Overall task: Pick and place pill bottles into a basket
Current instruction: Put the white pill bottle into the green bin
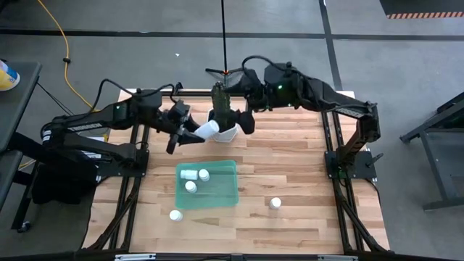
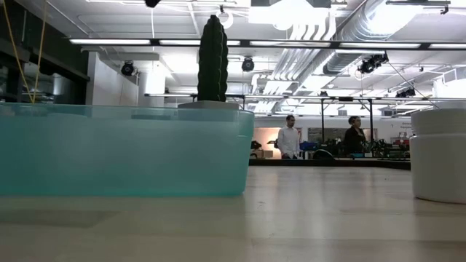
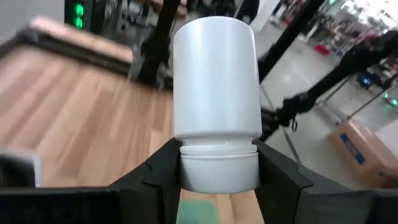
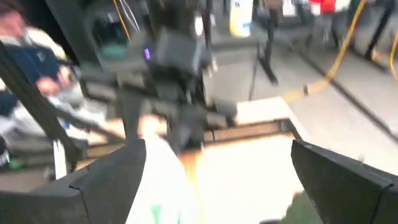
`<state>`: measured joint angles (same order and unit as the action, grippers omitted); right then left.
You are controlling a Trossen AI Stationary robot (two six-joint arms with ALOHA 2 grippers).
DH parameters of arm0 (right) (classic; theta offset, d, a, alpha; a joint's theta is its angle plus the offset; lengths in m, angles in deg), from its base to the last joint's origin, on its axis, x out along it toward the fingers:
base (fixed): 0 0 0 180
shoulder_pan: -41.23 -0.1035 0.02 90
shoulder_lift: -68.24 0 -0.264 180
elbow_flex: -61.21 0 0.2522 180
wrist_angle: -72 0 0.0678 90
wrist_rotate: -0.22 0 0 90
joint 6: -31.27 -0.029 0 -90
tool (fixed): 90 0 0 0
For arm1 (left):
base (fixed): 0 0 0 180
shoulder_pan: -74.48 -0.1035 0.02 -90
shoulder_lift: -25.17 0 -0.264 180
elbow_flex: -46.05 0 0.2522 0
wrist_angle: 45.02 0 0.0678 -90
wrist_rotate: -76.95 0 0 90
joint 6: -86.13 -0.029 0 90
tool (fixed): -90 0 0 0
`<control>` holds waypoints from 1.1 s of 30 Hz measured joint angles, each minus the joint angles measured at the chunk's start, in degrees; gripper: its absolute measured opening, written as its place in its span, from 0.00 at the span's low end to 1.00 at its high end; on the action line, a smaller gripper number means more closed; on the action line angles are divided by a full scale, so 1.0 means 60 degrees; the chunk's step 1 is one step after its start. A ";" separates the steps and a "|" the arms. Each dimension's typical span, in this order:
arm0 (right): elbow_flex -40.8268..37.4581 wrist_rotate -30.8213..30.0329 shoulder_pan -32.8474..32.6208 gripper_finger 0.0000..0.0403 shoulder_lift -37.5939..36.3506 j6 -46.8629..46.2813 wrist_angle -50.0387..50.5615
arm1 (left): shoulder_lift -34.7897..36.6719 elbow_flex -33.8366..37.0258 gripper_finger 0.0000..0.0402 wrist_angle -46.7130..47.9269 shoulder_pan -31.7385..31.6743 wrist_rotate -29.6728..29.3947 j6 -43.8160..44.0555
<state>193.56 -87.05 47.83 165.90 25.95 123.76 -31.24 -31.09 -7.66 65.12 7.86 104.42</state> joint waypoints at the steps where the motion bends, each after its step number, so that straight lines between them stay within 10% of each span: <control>1: -0.0007 -0.0113 -0.0037 0.97 0.0004 -0.0061 0.0388 | 0.0063 0.0000 0.48 0.0315 0.0000 0.0080 0.0000; 16: -0.1073 -0.1453 -0.0655 0.97 0.0018 -0.1479 0.3012 | -0.0603 -0.3076 0.48 0.7410 0.0000 0.0231 -0.0754; 33: -0.3967 -0.1412 -0.1421 0.97 0.0022 -0.3342 0.2846 | -0.3186 -0.4863 0.48 1.1066 0.0007 0.1346 -0.0860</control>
<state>169.75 -95.52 39.30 166.03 5.90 140.84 -50.36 -60.26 58.74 65.16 15.94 99.26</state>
